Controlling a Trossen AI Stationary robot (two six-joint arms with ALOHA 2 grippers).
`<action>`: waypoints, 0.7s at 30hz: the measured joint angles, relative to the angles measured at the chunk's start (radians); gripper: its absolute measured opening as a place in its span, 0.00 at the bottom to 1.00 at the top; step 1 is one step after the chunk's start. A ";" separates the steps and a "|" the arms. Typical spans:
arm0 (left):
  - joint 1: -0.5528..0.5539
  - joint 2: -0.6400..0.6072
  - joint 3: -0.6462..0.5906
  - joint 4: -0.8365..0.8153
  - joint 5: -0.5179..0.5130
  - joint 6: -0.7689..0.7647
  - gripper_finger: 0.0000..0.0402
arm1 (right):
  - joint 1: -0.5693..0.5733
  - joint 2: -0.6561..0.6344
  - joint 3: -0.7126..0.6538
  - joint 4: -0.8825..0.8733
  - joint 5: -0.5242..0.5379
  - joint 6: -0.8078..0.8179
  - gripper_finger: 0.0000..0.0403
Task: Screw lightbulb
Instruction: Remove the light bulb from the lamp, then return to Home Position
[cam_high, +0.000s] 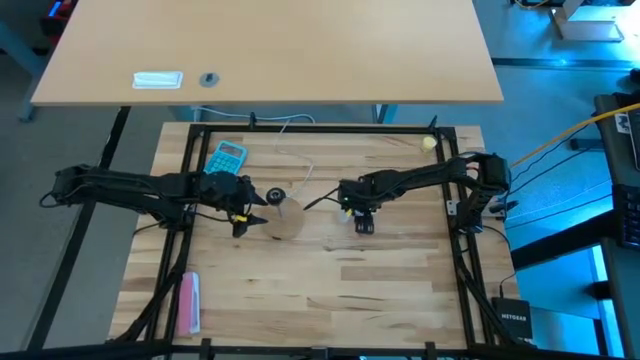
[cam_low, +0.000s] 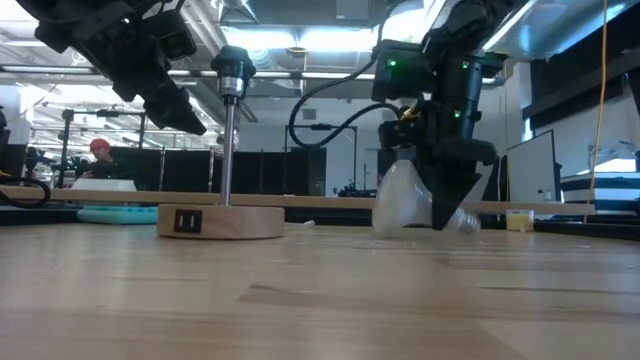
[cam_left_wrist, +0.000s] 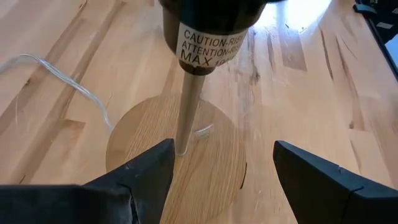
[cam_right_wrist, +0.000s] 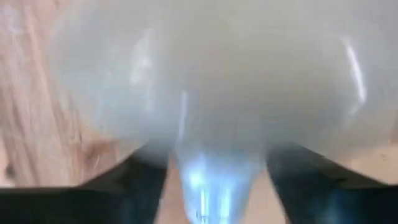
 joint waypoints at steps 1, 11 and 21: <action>0.000 -0.001 0.000 0.000 0.000 0.000 0.65 | 0.000 -0.004 0.006 -0.025 -0.002 0.000 0.67; 0.001 -0.108 0.069 -0.055 -0.024 0.057 0.65 | 0.000 -0.203 0.151 -0.443 -0.002 0.029 0.96; 0.001 -0.426 -0.109 0.067 -0.156 0.072 0.65 | 0.000 -0.745 -0.344 0.192 0.016 0.158 0.82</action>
